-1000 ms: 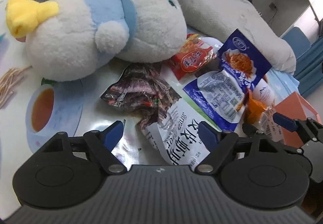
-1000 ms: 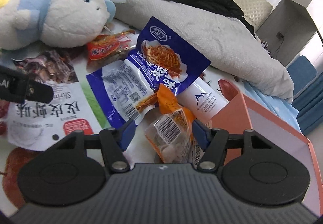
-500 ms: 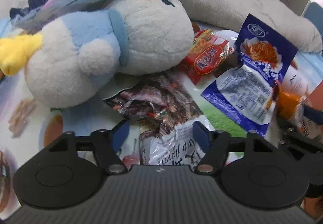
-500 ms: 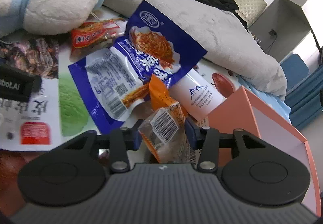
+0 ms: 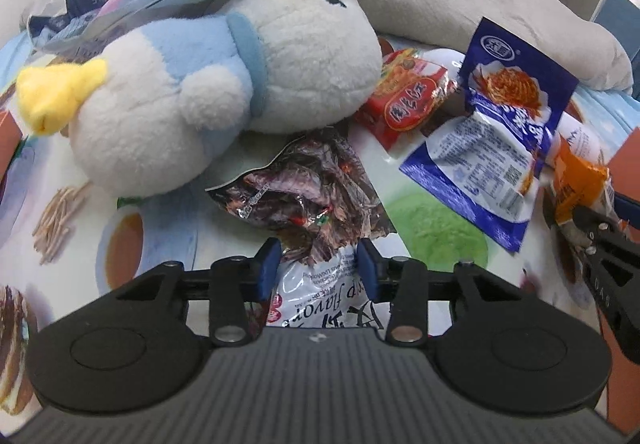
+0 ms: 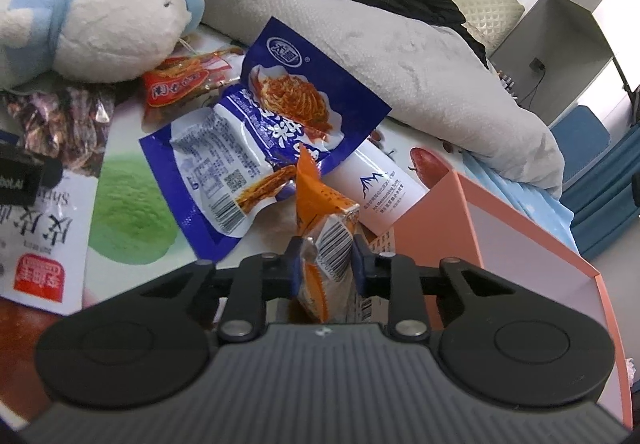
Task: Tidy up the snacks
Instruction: 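Grasp the brown candy packet with left tool while right grasps orange-barcoded packet, then lift both held packets and carry them over the pink box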
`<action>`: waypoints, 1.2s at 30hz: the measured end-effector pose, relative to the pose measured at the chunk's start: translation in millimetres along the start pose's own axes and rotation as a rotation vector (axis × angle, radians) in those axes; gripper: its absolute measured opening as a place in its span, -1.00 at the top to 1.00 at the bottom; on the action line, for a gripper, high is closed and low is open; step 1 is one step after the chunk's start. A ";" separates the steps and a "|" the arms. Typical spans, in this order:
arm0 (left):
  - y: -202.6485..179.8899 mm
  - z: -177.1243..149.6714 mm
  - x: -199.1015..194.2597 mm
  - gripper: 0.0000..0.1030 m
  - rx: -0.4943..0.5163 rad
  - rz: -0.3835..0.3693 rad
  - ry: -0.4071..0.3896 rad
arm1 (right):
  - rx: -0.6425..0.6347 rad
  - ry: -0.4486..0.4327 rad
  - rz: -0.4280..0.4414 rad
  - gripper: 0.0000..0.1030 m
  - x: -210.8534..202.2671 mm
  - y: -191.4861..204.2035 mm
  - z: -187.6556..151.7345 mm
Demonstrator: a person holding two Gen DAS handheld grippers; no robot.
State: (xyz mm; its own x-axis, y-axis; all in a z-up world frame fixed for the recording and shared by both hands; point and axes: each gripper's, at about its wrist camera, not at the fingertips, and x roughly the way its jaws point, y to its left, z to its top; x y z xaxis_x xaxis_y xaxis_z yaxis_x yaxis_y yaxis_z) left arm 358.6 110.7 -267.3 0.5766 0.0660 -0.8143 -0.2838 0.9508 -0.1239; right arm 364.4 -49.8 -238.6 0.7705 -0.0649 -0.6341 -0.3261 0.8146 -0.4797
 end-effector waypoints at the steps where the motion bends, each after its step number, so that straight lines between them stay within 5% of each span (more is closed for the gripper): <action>1: 1.1 -2.5 -2.4 0.10 -0.001 -0.004 0.004 | 0.003 -0.001 0.000 0.47 -2.5 -0.8 -0.4; 18: 14.4 -42.9 -75.7 0.14 -0.017 -0.032 0.002 | 0.103 -0.018 0.087 0.48 -73.2 -16.2 -20.7; 36: -6.8 -102.3 -173.2 0.14 0.041 -0.067 -0.042 | 0.362 0.042 0.310 0.48 -149.2 -45.4 -79.8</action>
State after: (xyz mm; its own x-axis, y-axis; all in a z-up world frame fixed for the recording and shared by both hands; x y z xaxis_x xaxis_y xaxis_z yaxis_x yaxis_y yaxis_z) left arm 182.2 61.9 -183.4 0.6248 0.0137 -0.7807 -0.2127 0.9650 -0.1533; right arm 220.5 -123.1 -170.7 0.6419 0.1952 -0.7415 -0.3195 0.9472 -0.0272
